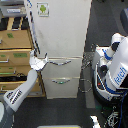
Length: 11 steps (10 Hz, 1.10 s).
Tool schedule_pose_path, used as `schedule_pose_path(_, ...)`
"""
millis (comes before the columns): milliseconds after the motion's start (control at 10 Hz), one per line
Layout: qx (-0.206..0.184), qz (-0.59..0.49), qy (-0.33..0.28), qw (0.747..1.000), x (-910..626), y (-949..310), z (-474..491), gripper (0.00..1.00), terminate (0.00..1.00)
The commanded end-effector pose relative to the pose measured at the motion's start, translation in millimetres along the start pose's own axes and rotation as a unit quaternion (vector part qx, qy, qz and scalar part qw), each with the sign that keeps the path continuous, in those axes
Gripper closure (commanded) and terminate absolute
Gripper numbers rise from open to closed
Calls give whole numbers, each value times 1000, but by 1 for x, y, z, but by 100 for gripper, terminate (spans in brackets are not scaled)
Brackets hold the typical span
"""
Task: Opening the fridge
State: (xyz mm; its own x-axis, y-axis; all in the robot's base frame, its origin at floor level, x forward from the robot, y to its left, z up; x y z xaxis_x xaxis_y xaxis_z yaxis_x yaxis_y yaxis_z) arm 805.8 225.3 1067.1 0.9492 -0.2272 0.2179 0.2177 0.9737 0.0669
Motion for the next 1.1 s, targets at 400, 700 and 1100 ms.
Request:
schedule_pose_path(400,37,25,21,999,57,68,-4,0,0)
schedule_pose_path(700,32,28,22,999,67,80,5,0,0)
schedule_pose_path(1100,-4,28,38,999,84,89,7,0,0)
